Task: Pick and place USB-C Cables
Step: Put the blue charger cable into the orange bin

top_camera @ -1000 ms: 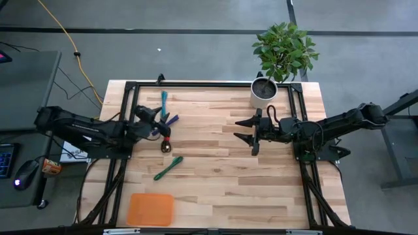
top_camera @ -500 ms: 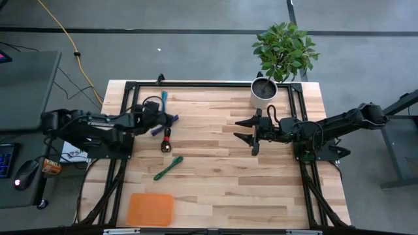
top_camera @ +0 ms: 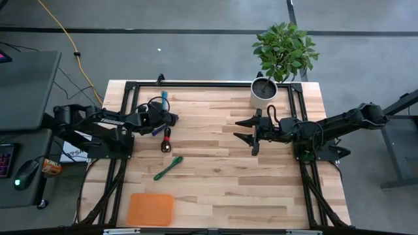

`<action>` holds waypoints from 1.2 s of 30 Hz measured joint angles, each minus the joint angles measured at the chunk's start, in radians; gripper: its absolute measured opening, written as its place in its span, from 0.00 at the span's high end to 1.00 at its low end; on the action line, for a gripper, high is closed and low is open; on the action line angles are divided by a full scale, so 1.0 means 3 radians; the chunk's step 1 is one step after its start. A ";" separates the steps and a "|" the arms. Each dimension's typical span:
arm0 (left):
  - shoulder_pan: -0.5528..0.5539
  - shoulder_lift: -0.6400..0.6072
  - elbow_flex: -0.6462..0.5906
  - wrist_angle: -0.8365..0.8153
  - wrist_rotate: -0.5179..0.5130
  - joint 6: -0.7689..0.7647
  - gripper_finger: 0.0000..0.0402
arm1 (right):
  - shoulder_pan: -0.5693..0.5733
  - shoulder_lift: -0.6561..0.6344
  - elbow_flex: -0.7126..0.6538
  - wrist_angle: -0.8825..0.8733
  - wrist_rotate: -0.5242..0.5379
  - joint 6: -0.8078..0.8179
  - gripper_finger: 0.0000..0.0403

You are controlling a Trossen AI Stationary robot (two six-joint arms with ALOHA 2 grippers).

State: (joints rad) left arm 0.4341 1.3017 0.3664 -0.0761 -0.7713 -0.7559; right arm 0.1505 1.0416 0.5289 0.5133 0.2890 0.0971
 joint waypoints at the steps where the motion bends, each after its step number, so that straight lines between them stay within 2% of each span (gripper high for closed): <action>1: 0.0030 0.0032 0.0000 -0.0003 0.0001 0.0000 0.58 | 0.0000 0.0000 0.0000 0.0000 0.0000 0.0000 0.48; 6: 0.0166 0.0240 -0.0001 0.0040 0.0016 -0.0089 0.58 | -0.0001 0.0000 0.0000 0.0000 0.0001 0.0054 0.48; 15: 0.0195 0.0546 -0.0003 0.0490 0.0127 0.0003 0.58 | 0.0000 0.0000 0.0000 0.0000 0.0001 0.0053 0.48; 29: 0.0265 0.0892 0.0006 0.0594 0.0060 0.0070 0.58 | -0.0001 0.0000 0.0000 0.0000 0.0000 0.0062 0.48; 33: 0.0266 0.0893 0.0006 0.0597 0.0077 0.0078 0.61 | -0.0001 0.0000 0.0000 0.0000 0.0000 0.0062 0.48; 36: 0.0266 0.0896 0.0006 0.0594 0.0108 0.0085 0.67 | 0.0000 0.0000 0.0000 0.0000 0.0001 0.0062 0.48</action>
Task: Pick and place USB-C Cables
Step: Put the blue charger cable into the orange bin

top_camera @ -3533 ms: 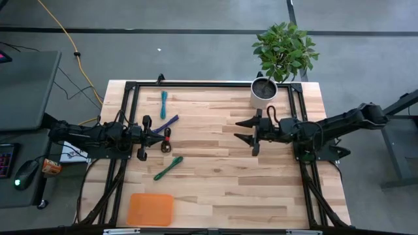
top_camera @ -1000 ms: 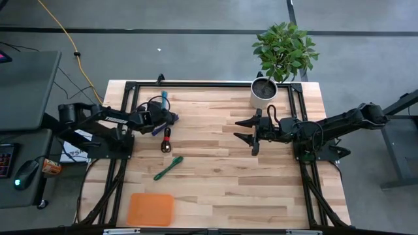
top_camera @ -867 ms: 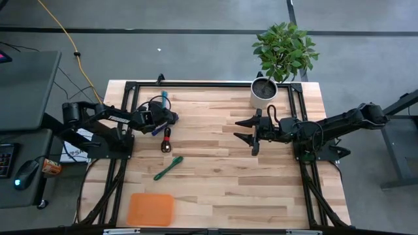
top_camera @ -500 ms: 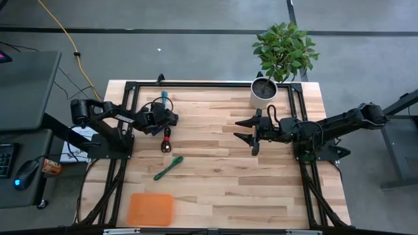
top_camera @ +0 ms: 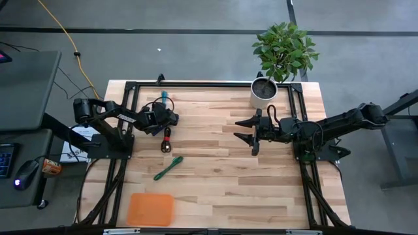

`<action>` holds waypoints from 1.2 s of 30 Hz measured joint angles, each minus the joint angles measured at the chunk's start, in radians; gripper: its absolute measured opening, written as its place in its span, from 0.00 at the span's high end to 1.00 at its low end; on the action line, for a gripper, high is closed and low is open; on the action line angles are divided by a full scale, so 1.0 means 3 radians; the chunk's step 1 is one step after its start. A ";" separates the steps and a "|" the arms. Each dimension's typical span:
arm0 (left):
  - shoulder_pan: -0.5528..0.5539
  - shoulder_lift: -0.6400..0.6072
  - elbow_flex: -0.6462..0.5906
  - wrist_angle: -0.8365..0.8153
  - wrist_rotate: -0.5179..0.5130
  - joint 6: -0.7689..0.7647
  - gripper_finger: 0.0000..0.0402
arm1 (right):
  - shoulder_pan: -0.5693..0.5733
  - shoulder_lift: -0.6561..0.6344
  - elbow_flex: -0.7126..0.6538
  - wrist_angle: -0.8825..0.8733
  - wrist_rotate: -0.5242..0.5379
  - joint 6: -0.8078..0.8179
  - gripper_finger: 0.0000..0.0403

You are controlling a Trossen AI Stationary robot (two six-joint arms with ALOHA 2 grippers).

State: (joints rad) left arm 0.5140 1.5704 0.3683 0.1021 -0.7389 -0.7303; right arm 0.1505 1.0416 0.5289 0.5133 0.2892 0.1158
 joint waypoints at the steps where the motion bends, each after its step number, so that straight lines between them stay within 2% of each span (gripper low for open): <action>1: 0.0000 0.0001 0.0000 0.0001 0.0010 0.0002 0.70 | 0.0000 0.0000 0.0000 0.0000 -0.0001 0.0000 0.48; 8: 0.0000 0.0001 -0.0001 0.0028 0.0036 0.0126 0.97 | 0.0000 0.0000 0.0000 0.0000 -0.0001 0.0000 0.48; 12: -0.0019 0.0000 -0.0006 0.0025 -0.0065 0.0173 0.96 | -0.0001 0.0000 0.0000 0.0000 -0.0001 0.0000 0.48; 16: -0.0088 -0.0190 -0.0028 -0.0104 -0.0150 0.0207 0.97 | -0.0001 0.0000 0.0000 0.0000 -0.0001 0.0000 0.48; 22: -0.0484 -0.0846 -0.0019 -0.0055 -0.0375 0.0480 0.99 | -0.0001 -0.0001 0.0000 0.0000 -0.0001 0.0000 0.48; 28: -0.1121 -0.1672 -0.0018 0.0112 -0.0587 0.0960 1.00 | -0.0001 -0.0001 0.0000 0.0000 -0.0001 0.0062 0.48; 31: -0.1494 -0.2090 -0.0016 0.0465 -0.0421 0.1279 1.00 | 0.0000 -0.0001 0.0000 0.0000 -0.0001 0.0060 0.48; 36: -0.2079 -0.2481 -0.0095 0.1335 0.0410 0.2023 0.99 | -0.0001 -0.0001 0.0000 0.0001 -0.0001 0.0055 0.48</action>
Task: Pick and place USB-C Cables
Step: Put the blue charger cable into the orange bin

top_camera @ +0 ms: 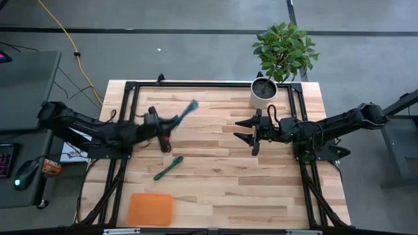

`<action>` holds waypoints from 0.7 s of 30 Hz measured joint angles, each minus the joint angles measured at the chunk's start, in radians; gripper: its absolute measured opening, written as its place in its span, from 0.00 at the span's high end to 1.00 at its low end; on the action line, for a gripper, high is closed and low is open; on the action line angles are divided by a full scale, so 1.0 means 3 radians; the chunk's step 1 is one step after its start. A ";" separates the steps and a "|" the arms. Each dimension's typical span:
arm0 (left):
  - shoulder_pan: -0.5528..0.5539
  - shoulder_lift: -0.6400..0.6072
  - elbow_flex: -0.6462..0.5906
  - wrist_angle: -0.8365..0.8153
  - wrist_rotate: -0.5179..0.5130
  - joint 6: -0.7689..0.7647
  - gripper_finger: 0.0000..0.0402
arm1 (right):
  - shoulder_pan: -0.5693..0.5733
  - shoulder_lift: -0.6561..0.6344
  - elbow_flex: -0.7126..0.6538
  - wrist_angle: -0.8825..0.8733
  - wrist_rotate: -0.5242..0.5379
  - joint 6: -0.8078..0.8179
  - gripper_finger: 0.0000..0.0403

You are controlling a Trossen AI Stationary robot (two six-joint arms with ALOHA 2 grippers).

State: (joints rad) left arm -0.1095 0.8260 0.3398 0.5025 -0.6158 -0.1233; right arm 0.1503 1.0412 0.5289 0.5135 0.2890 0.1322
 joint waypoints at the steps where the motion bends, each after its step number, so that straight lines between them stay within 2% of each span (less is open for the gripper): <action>1: -0.0102 -0.0016 -0.0062 0.0216 0.0130 0.0160 0.99 | 0.0000 0.0000 0.0000 0.0000 0.0000 0.0000 0.48; 5: -0.0353 0.0019 -0.0370 0.1128 0.0194 0.0502 0.99 | -0.0001 0.0000 0.0000 0.0001 0.0000 0.0005 0.48; 9: -0.0330 0.0106 -0.0630 0.1791 0.0182 0.0572 0.99 | 0.0000 0.0000 0.0000 0.0015 0.0000 0.0000 0.48; 14: -0.0280 0.0129 -0.0650 0.1882 0.0236 0.0515 0.99 | 0.0001 0.0019 0.0000 0.0071 0.0025 0.0102 0.48; 17: -0.0231 0.0232 -0.0638 0.1905 0.0300 0.0441 0.99 | 0.0000 0.0209 0.0005 0.0384 0.0142 0.0183 0.48; 21: -0.0164 0.0473 -0.0530 0.1919 0.0305 0.0322 0.99 | -0.0052 0.0684 0.0005 0.1062 0.0104 0.0134 0.48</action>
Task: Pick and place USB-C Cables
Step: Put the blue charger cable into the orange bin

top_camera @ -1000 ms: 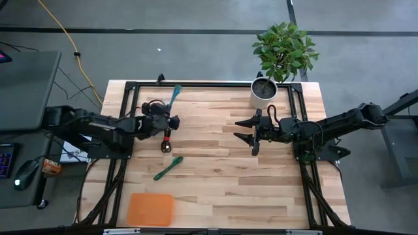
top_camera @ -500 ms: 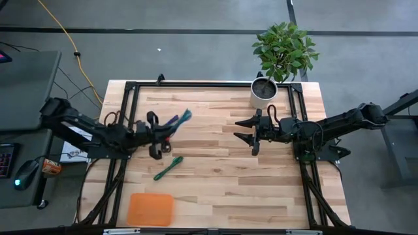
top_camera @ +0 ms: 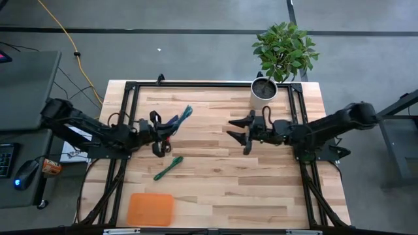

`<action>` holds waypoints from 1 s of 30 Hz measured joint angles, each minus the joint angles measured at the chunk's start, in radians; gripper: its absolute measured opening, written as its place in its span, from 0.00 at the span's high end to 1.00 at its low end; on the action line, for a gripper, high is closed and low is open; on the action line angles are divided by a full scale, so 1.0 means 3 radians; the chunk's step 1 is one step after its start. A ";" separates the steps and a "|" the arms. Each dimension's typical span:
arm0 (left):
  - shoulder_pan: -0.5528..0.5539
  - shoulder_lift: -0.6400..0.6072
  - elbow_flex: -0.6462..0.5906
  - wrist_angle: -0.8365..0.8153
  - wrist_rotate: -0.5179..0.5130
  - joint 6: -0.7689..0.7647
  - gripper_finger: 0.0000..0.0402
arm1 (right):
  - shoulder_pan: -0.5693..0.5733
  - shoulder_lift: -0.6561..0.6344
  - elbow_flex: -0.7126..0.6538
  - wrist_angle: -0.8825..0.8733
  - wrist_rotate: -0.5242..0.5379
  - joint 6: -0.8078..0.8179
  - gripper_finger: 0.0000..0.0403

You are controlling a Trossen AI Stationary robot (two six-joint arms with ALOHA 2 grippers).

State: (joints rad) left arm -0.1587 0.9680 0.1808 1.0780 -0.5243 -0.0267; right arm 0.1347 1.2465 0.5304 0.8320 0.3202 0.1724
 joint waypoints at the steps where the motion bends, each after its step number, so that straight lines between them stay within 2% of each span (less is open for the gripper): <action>1: 0.0012 0.0079 0.0034 -0.0012 0.0000 -0.0031 0.99 | -0.0026 0.0121 0.0006 0.0155 -0.0025 -0.0043 0.48; 4: 0.0013 0.0341 0.0167 0.0024 0.0003 -0.0068 0.99 | -0.0098 0.0410 0.0147 0.0398 -0.0130 -0.0039 0.48; 9: 0.0008 0.0784 0.0365 0.0273 -0.0002 -0.0077 0.99 | -0.0167 0.0825 0.0576 0.0308 -0.0503 0.0018 0.48; 16: 0.0001 0.1232 0.0554 0.0491 -0.0025 -0.0194 0.99 | -0.0167 0.1272 0.1144 0.0148 -0.0533 0.0036 0.48; 21: -0.0029 0.1411 0.0652 0.0507 -0.0034 -0.0201 0.99 | -0.0166 0.1394 0.1385 -0.0029 -0.0532 0.0020 0.48; 30: -0.0132 0.1541 0.0796 0.0499 -0.0020 -0.0143 0.99 | -0.0165 0.1390 0.1432 -0.0007 -0.0433 0.0022 0.48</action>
State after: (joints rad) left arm -0.1982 1.4303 0.4197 1.2279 -0.5303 -0.0696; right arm 0.0853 1.6634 0.9600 0.8299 0.1904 0.1791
